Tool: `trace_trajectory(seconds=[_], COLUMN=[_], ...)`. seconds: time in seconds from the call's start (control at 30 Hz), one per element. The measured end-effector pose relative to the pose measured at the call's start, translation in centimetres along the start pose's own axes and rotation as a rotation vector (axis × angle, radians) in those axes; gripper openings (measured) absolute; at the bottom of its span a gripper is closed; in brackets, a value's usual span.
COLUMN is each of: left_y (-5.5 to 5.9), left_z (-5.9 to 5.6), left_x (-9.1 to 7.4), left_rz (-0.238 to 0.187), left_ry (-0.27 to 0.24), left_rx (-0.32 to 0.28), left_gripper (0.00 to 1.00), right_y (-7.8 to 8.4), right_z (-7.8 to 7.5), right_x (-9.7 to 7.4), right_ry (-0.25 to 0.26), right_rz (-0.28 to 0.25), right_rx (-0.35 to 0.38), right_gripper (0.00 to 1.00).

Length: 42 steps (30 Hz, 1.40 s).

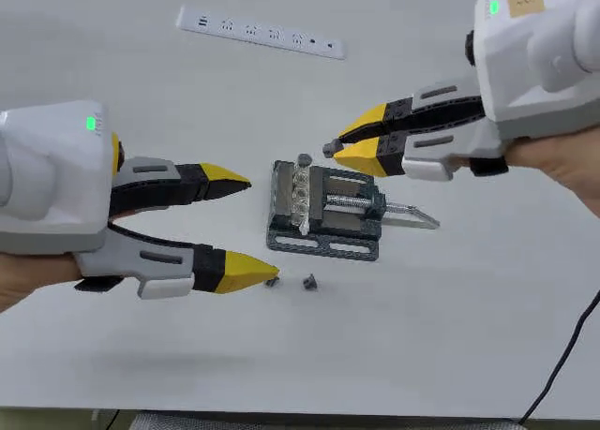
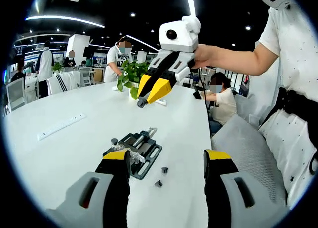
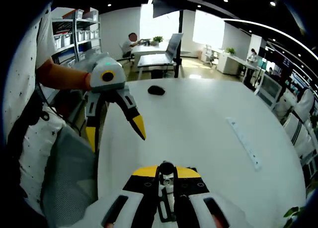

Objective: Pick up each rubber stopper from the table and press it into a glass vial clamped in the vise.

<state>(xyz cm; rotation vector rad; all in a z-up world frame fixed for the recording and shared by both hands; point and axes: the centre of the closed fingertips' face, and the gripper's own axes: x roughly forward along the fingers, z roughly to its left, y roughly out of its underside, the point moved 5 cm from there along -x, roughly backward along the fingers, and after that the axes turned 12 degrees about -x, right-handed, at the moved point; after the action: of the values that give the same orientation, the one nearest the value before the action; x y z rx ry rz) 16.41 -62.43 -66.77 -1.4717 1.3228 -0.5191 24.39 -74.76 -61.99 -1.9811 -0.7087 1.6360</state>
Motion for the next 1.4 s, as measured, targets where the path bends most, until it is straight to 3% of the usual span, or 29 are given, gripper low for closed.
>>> trace_trajectory(seconds=[0.1,0.47,0.73,0.9,1.4], left_y=[0.7,2.1,2.5,3.0,3.4], left_z=[0.4,1.5,1.4,1.7,1.6], left_x=[0.1,0.5,0.5,0.7,0.9], left_rz=[0.014,0.046,0.026,0.042,0.024], left_ry=[-0.017,-0.062,-0.043,-0.038,-0.015], left_rx=[0.018,0.063,0.059,0.069,0.054], left_gripper=[0.67,0.89,0.91,0.93,0.92], right_y=[0.7,2.9,4.3,4.9,6.1], right_z=[-1.1,-2.6,-2.7,-3.2,-3.2], right_x=[1.2,4.9,7.0,8.4,9.7], right_ry=[-0.011,-0.065,-0.093,-0.105,-0.114], right_rz=[0.081,0.234,0.315,0.354,0.425], right_rx=[-0.017,0.022,0.058,0.064,0.105], right_gripper=[0.06,0.06,0.06,0.06,0.06])
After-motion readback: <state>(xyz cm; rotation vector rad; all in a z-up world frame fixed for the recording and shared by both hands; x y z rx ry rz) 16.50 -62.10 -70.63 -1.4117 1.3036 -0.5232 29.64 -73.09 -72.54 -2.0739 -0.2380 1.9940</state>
